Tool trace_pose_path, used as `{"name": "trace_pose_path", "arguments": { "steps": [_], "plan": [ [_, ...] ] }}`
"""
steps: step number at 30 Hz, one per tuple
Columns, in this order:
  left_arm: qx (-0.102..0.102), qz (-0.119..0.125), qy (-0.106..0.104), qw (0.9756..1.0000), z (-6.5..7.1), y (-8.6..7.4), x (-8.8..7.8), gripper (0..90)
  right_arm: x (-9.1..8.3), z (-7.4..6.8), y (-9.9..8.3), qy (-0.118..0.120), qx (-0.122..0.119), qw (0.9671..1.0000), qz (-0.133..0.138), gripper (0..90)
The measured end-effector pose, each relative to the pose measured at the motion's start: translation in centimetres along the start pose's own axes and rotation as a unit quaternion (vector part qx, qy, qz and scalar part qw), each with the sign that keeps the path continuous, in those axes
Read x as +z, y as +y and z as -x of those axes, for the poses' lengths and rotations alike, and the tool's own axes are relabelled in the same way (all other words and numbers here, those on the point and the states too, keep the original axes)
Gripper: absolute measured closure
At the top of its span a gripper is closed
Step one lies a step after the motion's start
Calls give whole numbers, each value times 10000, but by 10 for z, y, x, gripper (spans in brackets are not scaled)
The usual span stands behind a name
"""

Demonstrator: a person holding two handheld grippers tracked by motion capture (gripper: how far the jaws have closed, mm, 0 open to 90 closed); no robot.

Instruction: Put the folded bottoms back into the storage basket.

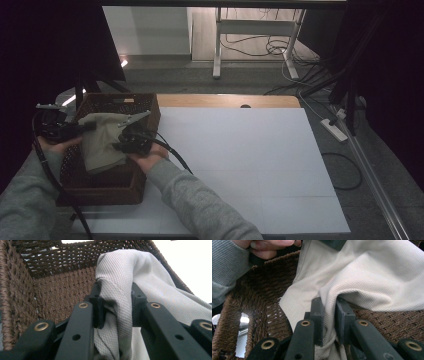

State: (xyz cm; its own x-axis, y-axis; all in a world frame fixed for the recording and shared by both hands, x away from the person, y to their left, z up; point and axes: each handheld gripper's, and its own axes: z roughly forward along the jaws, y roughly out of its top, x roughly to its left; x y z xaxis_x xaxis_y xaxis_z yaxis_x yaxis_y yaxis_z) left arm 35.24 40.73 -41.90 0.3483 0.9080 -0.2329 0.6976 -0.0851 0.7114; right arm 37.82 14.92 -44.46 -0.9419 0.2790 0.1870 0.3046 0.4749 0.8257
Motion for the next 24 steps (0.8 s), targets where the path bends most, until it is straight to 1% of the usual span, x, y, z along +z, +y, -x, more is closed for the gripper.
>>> {"name": "trace_pose_path", "arguments": {
  "steps": [3,4,5,6,7,8,10,13,16,20,24],
  "plan": [
    [-15,-49,29,10000,-1,1,3,695,1,1,0,7,26,10000,-8,763],
    [-4,-95,182,9998,0,1,5,669,1,1,-1,-13,22,10000,-12,725],
    [15,-160,468,9988,1,2,8,616,2,1,-1,-31,13,10000,-9,632],
    [21,-185,624,9979,1,2,9,517,3,1,-1,-75,11,10000,-22,488],
    [2,-166,628,9979,1,2,9,437,2,1,-1,-187,33,9998,-23,396],
    [-16,-132,654,9978,2,2,8,396,1,1,-1,-280,51,9996,-27,363],
    [14,-87,697,9975,3,2,6,349,-4,2,0,-317,81,9994,-53,339],
    [119,-52,632,9979,8,2,4,346,-11,6,0,-263,164,9995,-33,326],
    [199,-23,511,9985,14,3,4,346,-19,8,-1,-248,143,9996,-35,326],
    [266,-48,294,9992,22,3,4,351,-31,13,-6,-185,141,9997,-46,329],
    [348,-71,94,9993,33,3,6,359,-46,20,-10,-228,171,9996,-52,330]
  ]
}}
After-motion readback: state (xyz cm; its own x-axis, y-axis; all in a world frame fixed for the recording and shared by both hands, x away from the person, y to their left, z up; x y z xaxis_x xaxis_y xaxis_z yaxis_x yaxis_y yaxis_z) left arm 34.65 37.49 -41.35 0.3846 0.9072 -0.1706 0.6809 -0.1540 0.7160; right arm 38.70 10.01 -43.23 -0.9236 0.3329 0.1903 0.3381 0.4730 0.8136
